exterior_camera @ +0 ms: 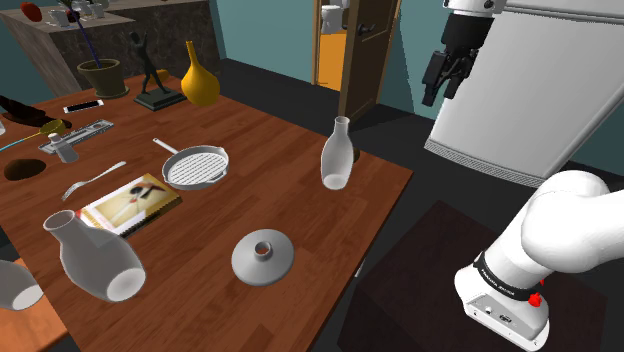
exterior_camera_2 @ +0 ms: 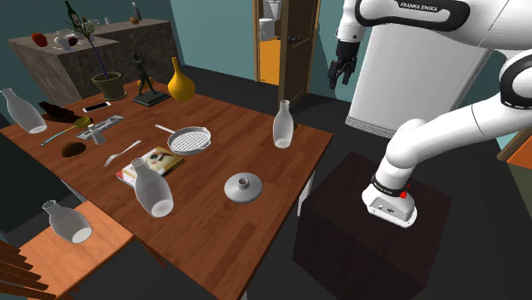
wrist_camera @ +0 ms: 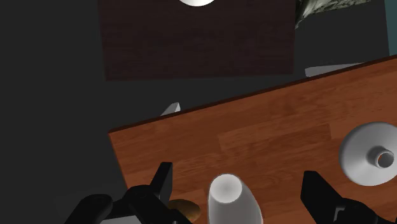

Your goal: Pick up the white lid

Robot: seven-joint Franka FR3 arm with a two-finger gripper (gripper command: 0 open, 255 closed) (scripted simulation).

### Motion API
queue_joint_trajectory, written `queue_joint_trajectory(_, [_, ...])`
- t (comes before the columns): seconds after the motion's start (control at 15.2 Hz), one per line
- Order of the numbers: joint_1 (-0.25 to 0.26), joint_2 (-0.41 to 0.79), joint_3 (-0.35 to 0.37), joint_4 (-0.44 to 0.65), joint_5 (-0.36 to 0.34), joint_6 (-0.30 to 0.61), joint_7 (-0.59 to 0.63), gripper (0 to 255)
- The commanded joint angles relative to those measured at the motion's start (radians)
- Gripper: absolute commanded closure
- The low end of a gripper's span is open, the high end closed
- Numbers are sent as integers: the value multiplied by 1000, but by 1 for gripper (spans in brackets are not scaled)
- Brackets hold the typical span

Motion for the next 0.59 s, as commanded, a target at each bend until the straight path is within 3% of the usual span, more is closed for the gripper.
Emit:
queue_joint_trajectory(0.0, [0,0,0,0,0,0,0,0])
queue_joint_trajectory(0.53, [52,70,151,-104,82,190,140,0])
